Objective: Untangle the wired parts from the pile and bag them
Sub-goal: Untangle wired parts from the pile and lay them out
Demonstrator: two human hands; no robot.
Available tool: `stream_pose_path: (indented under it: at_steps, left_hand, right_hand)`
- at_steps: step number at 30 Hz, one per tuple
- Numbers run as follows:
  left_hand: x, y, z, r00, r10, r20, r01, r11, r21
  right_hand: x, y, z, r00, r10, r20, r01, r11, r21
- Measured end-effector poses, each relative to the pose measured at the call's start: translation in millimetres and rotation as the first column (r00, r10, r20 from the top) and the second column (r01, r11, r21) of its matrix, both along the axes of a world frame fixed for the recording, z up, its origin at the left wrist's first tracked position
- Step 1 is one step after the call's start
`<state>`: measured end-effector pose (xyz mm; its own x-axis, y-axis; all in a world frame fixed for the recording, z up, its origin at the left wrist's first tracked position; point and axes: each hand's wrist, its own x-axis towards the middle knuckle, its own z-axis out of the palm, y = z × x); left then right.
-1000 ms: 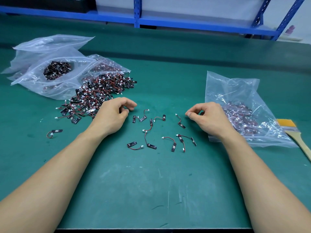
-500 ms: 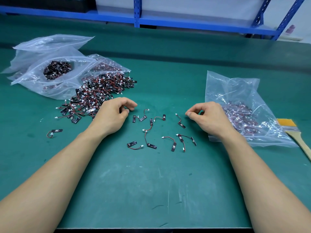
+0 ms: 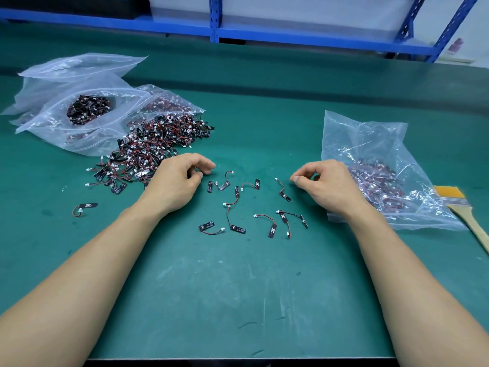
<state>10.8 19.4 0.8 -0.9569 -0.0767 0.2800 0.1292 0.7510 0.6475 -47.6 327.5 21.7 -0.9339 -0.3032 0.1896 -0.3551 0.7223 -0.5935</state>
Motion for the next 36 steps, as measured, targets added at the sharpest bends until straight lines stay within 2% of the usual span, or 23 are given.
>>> stream_pose_path:
  at_steps: [28, 36]
  left_hand:
    - [5.4, 3.0, 6.9, 0.999, -0.002, 0.037, 0.002, 1.000, 0.001]
    - [8.6, 4.8, 9.7, 0.997, -0.047, 0.056, 0.047, 0.999, 0.001]
  right_hand:
    - [0.4, -0.8, -0.9, 1.000, 0.007, 0.000, -0.007, 1.000, 0.012]
    - [1.1, -0.4, -0.2, 1.000, 0.012, -0.010, -0.011, 1.000, 0.011]
